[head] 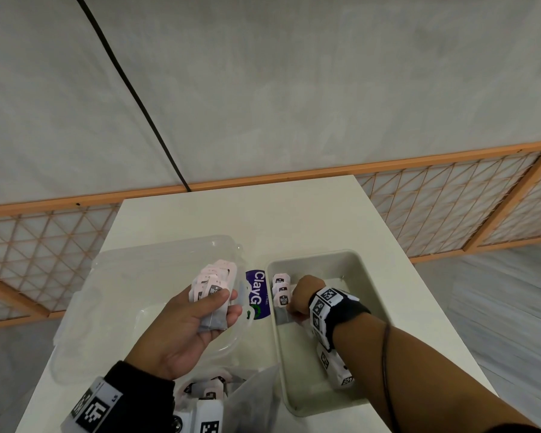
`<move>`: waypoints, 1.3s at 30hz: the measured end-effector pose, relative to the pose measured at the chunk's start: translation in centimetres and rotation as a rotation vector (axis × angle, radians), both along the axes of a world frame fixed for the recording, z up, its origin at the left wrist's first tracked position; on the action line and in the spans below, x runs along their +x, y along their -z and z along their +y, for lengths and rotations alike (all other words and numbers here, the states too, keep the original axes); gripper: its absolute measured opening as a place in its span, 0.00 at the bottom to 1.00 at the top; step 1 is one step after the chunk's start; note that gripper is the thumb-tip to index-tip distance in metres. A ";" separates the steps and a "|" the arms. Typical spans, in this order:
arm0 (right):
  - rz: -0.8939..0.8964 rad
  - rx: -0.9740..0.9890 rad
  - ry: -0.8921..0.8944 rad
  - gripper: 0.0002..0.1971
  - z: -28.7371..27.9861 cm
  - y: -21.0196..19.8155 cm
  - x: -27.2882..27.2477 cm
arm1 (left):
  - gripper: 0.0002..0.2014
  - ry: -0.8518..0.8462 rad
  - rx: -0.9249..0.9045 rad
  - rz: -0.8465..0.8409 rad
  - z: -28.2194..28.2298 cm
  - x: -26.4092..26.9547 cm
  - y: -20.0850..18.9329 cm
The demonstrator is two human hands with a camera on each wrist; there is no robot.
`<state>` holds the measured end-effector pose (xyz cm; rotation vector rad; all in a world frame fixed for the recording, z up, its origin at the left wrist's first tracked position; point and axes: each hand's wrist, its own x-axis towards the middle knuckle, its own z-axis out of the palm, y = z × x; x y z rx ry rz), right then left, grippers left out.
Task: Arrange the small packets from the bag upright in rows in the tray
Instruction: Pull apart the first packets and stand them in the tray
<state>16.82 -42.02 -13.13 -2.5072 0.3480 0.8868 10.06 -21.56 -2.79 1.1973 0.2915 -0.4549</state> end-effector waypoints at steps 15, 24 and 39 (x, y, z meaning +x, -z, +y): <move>-0.210 0.232 0.170 0.04 -3.0 -5.0 -0.1 | 0.14 0.016 -0.229 0.090 0.2 0.1 -0.8; -0.029 0.993 0.162 0.12 0.4 -11.9 -5.5 | 0.15 0.034 -0.214 -0.111 -1.8 0.0 -1.0; -0.233 1.042 0.302 0.05 2.2 -12.1 -6.9 | 0.19 -0.068 -0.199 -0.235 -2.0 0.1 -0.1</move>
